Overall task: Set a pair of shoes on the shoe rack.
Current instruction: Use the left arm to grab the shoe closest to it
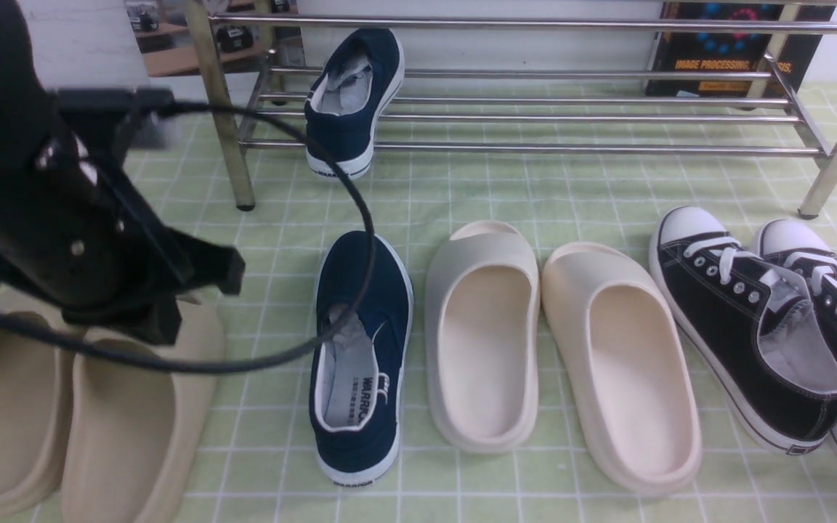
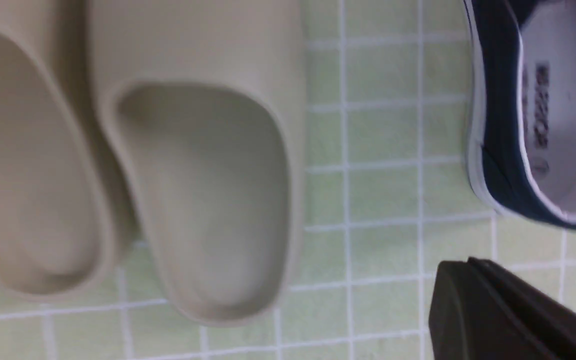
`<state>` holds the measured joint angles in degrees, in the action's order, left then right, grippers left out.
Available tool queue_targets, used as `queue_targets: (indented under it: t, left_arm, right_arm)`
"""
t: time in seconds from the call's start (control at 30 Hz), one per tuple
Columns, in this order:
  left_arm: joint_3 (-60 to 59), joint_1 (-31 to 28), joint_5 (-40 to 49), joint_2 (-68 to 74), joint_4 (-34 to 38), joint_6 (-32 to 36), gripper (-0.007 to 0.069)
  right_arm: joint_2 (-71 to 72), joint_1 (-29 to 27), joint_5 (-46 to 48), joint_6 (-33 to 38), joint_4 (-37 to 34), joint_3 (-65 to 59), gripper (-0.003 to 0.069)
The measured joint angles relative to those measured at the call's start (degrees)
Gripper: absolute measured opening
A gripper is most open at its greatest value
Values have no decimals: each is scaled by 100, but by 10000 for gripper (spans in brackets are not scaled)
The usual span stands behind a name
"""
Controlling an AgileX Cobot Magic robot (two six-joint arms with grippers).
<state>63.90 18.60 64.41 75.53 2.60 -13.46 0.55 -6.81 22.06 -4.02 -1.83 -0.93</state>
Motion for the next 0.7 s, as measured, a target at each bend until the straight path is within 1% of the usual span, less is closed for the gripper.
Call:
queue_targets:
  t: [0.07,0.13,0.23,0.3,0.43,0.57,0.63,0.67,0.7]
  left_arm:
    - [-202,0,-99,-12,186,88,-13]
    - [-500,0,-385,-19,503,385,-13]
    - [-620,0,-629,-19,652,621,-13]
    - [-651,0,-985,-1,851,870,-13]
    - [-656,0,-1514,198,1192,952,-13]
    - [-643,130,-1591,525,1151,1150,-13]
    - [-633,481,-1599,694,897,1347,-13]
    - [-633,522,-1598,722,871,1377,-13]
    - [-633,847,-1615,811,641,1293,-9]
  right_arm:
    - [0,0,0,0,0,0,246]
    - [0,0,0,0,0,0,246]
    - [0,0,0,0,0,0,246]
    - [0,0,0,0,0,0,246]
    - [0,0,0,0,0,0,246]
    - [0,0,0,0,0,0,246]
    - [0,0,0,0,0,0,246]
    - [0,0,0,0,0,0,246]
    - [0,0,0,0,0,0,246]
